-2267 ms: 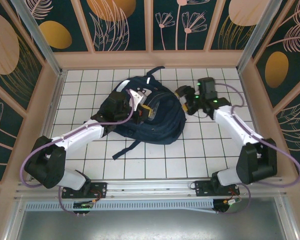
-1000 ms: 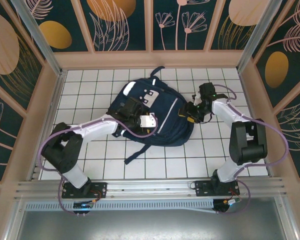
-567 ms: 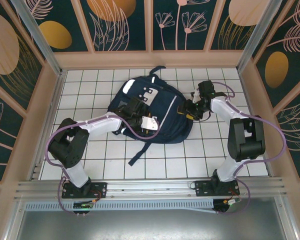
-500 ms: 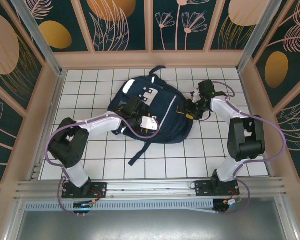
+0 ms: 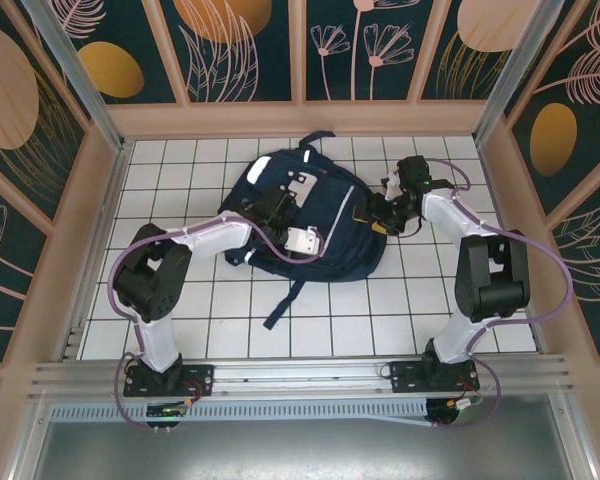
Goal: Pack the student bag
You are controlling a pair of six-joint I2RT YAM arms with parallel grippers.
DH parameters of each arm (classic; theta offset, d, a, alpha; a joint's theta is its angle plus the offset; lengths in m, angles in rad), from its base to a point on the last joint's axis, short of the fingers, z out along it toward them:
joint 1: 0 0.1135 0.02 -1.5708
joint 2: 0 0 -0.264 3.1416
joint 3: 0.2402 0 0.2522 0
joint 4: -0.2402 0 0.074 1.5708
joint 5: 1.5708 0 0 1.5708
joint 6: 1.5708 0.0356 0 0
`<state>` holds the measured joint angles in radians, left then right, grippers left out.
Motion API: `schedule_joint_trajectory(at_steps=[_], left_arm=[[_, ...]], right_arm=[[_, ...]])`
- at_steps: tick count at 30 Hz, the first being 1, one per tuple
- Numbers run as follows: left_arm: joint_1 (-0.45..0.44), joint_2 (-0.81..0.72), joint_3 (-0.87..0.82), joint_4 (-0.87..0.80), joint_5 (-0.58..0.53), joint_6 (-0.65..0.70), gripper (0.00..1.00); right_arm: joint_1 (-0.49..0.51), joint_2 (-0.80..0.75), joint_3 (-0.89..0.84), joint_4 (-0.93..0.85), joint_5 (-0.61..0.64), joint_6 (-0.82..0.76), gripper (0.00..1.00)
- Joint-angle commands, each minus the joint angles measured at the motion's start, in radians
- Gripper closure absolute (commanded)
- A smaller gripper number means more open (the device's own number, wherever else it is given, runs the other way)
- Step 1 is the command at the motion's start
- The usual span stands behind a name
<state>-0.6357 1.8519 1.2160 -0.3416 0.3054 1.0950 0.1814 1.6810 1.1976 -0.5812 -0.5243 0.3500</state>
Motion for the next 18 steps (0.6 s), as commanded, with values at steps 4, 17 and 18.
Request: schedule_joint_trajectory(at_steps=[4,17,18], left_arm=[[0.012,-0.109,-0.005,0.024,0.186,-0.116,1.0],[0.012,-0.132,-0.083,0.042,0.233,-0.125,0.82],[0.013,-0.13,-0.092,0.033,0.208,-0.11,0.58]], right_arm=[[0.035,-0.054,-0.006,-0.026,-0.015,0.037,0.35],[0.095,0.035,0.022,0.097,-0.122,0.061,1.0],[0.092,0.035,0.03,0.092,-0.13,0.053,1.0]])
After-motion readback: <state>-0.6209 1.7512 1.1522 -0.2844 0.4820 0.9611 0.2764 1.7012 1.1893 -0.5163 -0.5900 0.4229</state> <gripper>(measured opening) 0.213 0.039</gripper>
